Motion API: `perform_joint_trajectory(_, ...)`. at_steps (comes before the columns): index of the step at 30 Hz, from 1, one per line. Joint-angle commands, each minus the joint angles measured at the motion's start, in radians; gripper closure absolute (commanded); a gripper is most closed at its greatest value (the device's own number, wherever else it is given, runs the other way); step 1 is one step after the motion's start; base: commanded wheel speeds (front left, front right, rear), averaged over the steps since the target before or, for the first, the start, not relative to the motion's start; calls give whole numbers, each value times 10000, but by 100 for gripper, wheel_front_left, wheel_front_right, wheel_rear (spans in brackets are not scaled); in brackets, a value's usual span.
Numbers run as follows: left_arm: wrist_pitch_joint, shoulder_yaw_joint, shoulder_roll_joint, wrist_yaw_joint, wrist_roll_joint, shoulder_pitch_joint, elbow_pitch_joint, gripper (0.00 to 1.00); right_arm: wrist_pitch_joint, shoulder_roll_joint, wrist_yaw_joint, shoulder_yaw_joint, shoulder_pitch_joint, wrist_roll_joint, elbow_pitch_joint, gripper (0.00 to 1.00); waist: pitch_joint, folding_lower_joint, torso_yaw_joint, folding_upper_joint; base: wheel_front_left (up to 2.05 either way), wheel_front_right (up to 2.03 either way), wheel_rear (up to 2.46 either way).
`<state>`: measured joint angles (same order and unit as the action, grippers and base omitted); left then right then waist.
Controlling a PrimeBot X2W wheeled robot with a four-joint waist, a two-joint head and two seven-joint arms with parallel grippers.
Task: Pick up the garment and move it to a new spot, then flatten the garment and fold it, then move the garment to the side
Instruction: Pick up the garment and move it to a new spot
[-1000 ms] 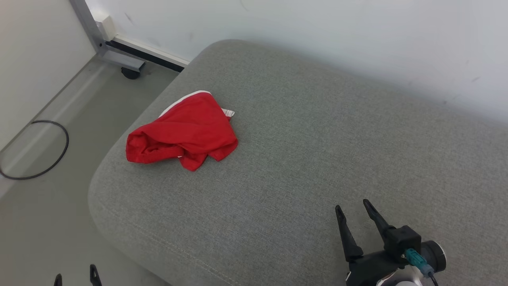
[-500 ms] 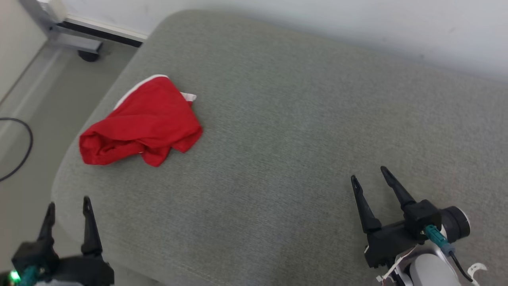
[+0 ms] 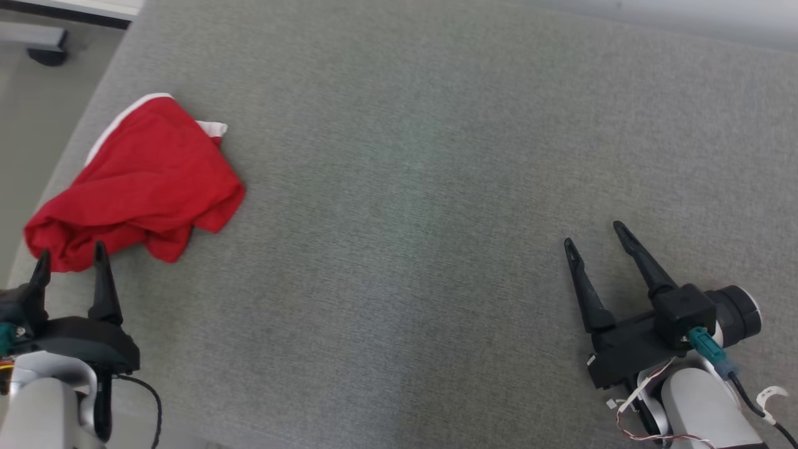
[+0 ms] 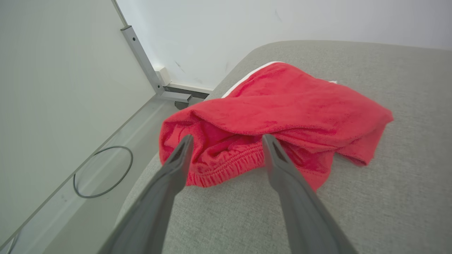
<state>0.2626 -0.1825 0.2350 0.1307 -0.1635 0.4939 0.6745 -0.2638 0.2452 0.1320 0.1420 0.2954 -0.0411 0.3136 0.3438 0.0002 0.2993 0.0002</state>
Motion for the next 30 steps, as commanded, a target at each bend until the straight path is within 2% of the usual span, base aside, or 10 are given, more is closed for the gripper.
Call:
perform_joint_trajectory(1,30,-28,185,-27,-135,344,465,0,-1,97,-25,-16,102,-8,-29,0,458,-2,-410,-2,0,0,0)
perform_joint_trajectory(5,-38,-1,500,-21,-375,966,1822,0,3,186,-25,-115,138,13,6,0,670,-2,-608,-2,0,0,0)
perform_joint_trajectory(11,-260,-246,653,-32,-808,1689,3377,0,13,287,-25,-272,69,42,36,0,829,-2,-660,-2,0,0,0)
perform_joint_trajectory(12,-274,-246,648,-29,-862,1788,3576,7,16,286,-25,-275,62,45,47,0,837,-2,-664,-2,0,0,0)
perform_joint_trajectory(13,-274,-246,648,-29,-862,1788,3576,7,16,286,-25,-275,62,45,47,0,837,-2,-664,-2,0,0,0)
perform_joint_trajectory(14,-316,-202,672,-26,-907,1888,3769,61,16,274,-25,-276,62,53,62,0,840,-2,-669,-2,0,0,0)
perform_joint_trajectory(15,-316,-163,694,-22,-969,1948,3920,100,16,244,-25,-277,66,55,85,0,834,-2,-671,-2,0,0,0)
perform_joint_trajectory(22,-181,468,799,-12,-1439,2149,4394,100,14,-44,-25,-144,164,-23,221,0,680,-2,-730,-2,0,0,0)
perform_joint_trajectory(30,32,1924,1113,-13,-2074,2002,3209,100,3,-573,-25,-282,21,-201,404,0,-55,-2,-993,-2,0,0,0)
